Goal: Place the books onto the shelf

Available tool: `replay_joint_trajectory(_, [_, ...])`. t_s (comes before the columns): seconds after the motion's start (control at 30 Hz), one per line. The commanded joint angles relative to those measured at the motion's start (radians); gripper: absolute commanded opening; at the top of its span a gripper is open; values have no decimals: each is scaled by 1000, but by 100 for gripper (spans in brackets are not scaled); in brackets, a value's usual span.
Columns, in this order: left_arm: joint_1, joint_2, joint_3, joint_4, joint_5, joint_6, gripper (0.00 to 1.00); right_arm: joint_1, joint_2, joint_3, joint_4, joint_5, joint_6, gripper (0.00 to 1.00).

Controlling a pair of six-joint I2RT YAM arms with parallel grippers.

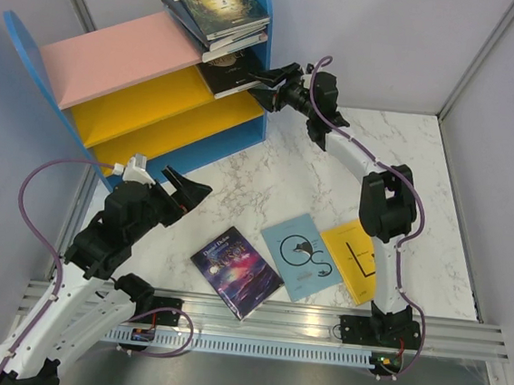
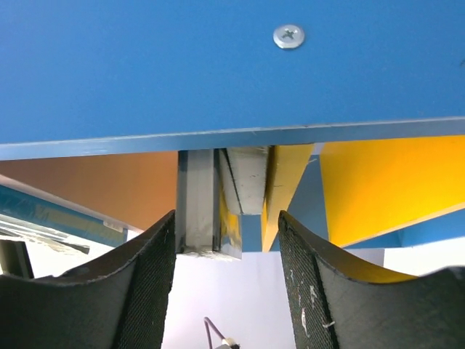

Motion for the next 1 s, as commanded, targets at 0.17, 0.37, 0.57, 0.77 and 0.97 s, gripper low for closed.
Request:
replay_joint_trajectory(0.17, [3,11,15,57,3,42,100,-1,-78,-4,-17,-40,-53,49])
replay_joint_trajectory(0.37, [3,6,15,57,-6,47,100,-1,-87,10,-61,-42,-108,38])
replay_joint_trajectory(0.57, [3,-1,19,54,-14,53,100,-1,-71,25,-61,-28,-99,32])
replay_joint_trajectory(0.77, [3,-18,22,44,-26,56,100,1,-14,111,-86,7,-79,31])
replay_joint_trajectory(0.97, [3,-27,27,31,-29,64,100,14,51,221,-112,50,-62,28])
